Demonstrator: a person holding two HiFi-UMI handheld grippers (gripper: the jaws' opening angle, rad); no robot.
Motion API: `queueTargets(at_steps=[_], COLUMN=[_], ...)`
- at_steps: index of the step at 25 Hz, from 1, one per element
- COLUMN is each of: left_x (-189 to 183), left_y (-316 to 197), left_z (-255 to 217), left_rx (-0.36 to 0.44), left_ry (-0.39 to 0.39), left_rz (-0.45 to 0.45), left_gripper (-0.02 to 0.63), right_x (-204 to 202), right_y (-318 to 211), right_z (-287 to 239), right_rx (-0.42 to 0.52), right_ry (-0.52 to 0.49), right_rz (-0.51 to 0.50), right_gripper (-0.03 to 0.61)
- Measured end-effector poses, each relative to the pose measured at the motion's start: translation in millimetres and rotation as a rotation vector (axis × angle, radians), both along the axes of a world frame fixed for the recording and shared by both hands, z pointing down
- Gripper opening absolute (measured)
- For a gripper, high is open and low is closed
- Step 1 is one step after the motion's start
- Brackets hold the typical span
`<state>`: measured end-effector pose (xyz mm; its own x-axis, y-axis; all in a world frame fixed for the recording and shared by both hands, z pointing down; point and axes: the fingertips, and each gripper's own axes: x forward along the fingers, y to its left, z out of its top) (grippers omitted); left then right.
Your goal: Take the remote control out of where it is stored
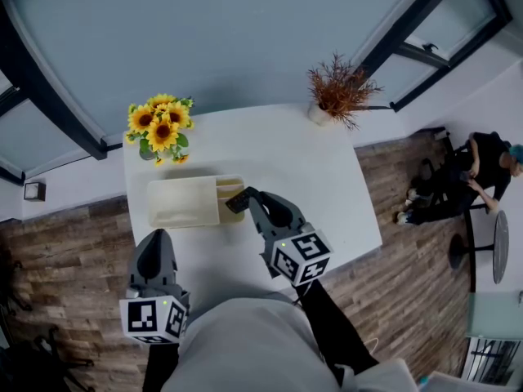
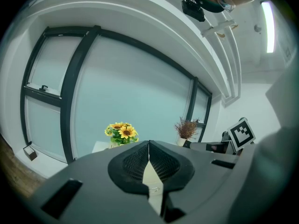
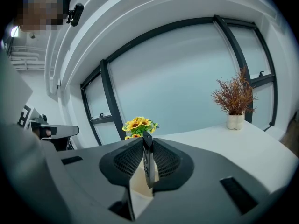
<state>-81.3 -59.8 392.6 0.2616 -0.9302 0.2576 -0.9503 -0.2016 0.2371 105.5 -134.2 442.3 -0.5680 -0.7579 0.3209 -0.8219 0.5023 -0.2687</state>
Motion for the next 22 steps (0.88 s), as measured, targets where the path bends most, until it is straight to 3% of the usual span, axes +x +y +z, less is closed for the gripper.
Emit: queueTargets(at_steps=[22], left_x=[0.4], left_y=[-0.3], left_z=[1.0], left_rx=[0.001], left_ry=[0.005], left_rz=[0.005], left_gripper=[0.009], right_x=[1.3], right_y=[0.8], right_z=[-4.9], right_rx=[0.014], right_ry=[-0.004], right_rz=[0.003], right_gripper=[0.069])
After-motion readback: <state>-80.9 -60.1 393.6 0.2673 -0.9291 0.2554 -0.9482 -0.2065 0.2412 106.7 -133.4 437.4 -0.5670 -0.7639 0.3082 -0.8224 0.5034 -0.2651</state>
